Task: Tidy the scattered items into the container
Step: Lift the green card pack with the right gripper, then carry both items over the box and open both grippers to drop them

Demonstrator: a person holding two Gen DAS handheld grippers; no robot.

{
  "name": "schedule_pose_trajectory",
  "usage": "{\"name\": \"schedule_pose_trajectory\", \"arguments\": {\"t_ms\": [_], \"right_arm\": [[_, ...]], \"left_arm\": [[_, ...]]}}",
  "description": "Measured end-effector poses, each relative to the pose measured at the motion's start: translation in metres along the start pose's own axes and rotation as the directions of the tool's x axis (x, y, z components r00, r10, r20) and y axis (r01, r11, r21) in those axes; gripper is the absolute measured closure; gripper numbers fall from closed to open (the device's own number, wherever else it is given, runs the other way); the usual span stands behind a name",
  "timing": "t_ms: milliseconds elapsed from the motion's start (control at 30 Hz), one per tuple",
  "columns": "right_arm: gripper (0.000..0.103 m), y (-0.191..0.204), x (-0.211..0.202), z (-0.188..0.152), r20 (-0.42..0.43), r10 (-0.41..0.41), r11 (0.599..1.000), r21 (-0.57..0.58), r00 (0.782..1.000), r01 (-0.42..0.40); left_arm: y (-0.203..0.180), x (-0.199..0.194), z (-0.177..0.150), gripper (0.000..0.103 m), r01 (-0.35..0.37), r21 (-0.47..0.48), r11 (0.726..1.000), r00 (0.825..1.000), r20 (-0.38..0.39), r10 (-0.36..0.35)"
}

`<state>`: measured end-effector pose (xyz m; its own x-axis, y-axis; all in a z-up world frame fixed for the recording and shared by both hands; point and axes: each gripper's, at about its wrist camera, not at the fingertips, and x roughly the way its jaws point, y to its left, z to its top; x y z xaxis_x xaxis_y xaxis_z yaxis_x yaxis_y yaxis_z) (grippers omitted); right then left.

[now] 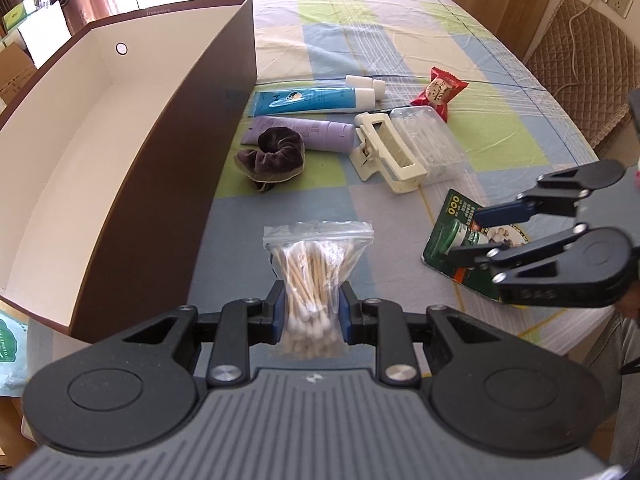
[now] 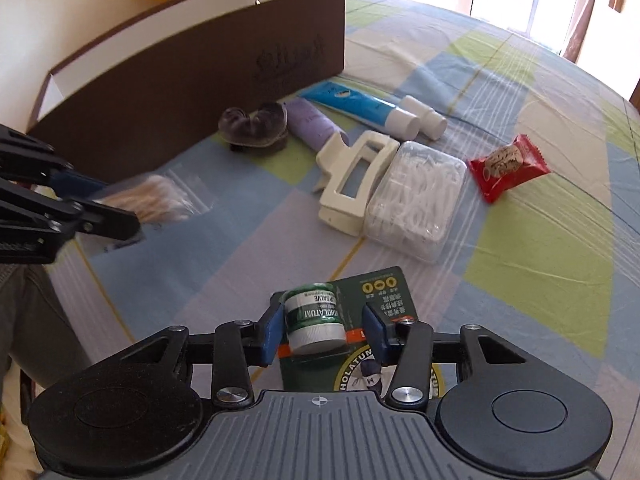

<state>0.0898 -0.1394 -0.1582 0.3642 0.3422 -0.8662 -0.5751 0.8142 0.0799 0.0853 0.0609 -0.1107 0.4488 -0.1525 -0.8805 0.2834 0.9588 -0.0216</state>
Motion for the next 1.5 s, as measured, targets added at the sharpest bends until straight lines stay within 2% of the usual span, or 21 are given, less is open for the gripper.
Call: {"name": "schedule_pose_trajectory", "arguments": {"t_ms": [200, 433, 667, 900, 1033, 1233, 1367, 1500], "right_arm": [[0.068, -0.001, -0.014, -0.007, 0.010, -0.012, 1.000, 0.022, 1.000, 0.011], [0.068, -0.019, -0.056, 0.015, 0.101, 0.030, 0.990, 0.135, 0.994, -0.044], [0.068, -0.018, -0.088, 0.073, 0.222, 0.096, 0.987, 0.106, 0.970, -0.122], [0.068, 0.006, -0.096, 0.147, 0.319, 0.190, 0.980, -0.004, 0.929, -0.199], [0.068, 0.029, -0.088, 0.188, 0.355, 0.260, 0.965, -0.059, 0.898, -0.256], [0.068, 0.069, -0.058, 0.239, 0.355, 0.346, 0.938, -0.129, 0.869, -0.320], [0.068, 0.091, -0.033, 0.263, 0.347, 0.373, 0.928, -0.164, 0.860, -0.336], [0.068, 0.100, 0.003, 0.275, 0.315, 0.375, 0.927, -0.160, 0.872, -0.341]], "left_arm": [[-0.001, -0.008, 0.002, 0.081, -0.001, 0.009, 1.000, 1.000, 0.021, 0.001], [-0.004, -0.033, 0.012, 0.082, 0.007, 0.031, 1.000, 0.995, 0.095, -0.010], [0.013, -0.074, 0.031, 0.083, -0.022, 0.039, 0.999, 0.980, 0.200, 0.013], [0.056, -0.104, 0.051, 0.083, -0.112, 0.017, 0.994, 0.957, 0.270, 0.103], [0.086, -0.109, 0.060, 0.083, -0.183, -0.004, 0.983, 0.943, 0.280, 0.177], [0.124, -0.103, 0.067, 0.083, -0.265, -0.026, 0.964, 0.928, 0.264, 0.262], [0.144, -0.092, 0.068, 0.083, -0.292, -0.047, 0.955, 0.924, 0.242, 0.295], [0.161, -0.077, 0.064, 0.083, -0.303, -0.079, 0.950, 0.926, 0.214, 0.313]]}}
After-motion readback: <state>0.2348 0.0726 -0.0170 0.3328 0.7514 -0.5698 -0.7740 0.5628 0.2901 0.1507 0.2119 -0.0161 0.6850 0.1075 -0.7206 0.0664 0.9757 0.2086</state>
